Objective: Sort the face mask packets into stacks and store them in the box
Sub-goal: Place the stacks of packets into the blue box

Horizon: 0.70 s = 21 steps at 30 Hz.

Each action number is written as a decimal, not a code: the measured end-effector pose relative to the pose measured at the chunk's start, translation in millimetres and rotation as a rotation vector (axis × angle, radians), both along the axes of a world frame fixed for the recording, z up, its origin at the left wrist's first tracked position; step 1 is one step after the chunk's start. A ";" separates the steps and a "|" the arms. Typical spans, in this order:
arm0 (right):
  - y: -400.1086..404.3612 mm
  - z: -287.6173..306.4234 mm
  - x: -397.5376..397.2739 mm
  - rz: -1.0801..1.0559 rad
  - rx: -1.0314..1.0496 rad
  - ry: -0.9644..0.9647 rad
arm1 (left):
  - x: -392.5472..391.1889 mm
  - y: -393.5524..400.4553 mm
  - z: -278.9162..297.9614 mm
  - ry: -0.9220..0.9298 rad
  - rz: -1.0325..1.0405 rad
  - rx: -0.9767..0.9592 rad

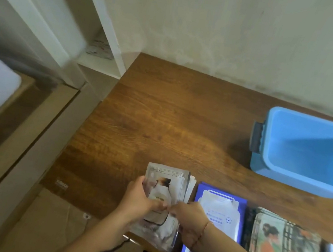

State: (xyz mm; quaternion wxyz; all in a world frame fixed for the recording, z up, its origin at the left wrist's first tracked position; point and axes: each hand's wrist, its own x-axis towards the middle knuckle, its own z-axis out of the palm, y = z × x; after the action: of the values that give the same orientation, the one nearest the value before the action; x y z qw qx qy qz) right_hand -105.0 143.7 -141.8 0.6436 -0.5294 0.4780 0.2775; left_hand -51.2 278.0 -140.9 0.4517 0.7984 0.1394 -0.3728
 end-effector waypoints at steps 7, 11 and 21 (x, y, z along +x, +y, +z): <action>2.0 8.3 -5.4 -0.017 -0.047 -0.086 | -0.6 3.1 -1.4 0.006 -0.009 -0.092; 0.4 7.6 -5.1 0.041 -0.131 -0.126 | 0.7 8.6 -2.0 0.037 0.000 -0.180; -10.5 12.5 6.6 0.043 -0.025 -0.360 | 7.2 24.5 11.3 0.098 0.041 -0.402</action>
State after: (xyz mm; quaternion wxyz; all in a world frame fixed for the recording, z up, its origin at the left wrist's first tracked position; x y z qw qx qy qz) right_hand -98.4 133.2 -129.3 0.7061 -0.5885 0.3472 0.1858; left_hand -44.0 302.5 -129.7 0.6020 0.6701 0.1005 -0.4224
